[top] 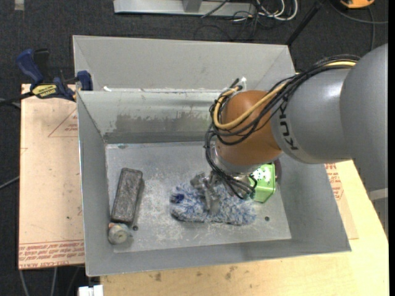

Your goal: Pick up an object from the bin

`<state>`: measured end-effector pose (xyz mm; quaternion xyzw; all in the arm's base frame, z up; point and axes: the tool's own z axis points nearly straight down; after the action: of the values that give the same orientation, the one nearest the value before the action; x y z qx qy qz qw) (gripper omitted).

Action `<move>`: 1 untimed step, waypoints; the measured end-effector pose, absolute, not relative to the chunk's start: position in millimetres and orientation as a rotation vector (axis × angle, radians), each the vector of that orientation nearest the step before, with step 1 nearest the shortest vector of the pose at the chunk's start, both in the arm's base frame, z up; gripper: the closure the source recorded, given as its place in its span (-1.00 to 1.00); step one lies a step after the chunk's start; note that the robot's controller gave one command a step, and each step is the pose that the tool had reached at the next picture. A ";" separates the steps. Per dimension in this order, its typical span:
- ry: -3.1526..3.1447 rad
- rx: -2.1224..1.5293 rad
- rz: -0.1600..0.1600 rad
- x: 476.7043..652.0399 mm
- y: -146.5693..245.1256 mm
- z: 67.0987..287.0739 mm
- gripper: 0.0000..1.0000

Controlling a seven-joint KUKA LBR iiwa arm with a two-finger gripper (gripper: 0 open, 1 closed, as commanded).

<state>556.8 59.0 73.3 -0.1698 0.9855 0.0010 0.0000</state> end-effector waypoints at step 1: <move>3.096 -0.533 0.003 556.9 58.9 73.3 1.00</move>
Offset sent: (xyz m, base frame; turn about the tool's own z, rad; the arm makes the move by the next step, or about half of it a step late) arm 0.0201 0.0012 0.1565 0.0104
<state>556.9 58.9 73.3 -0.1698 0.9855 0.0011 0.0001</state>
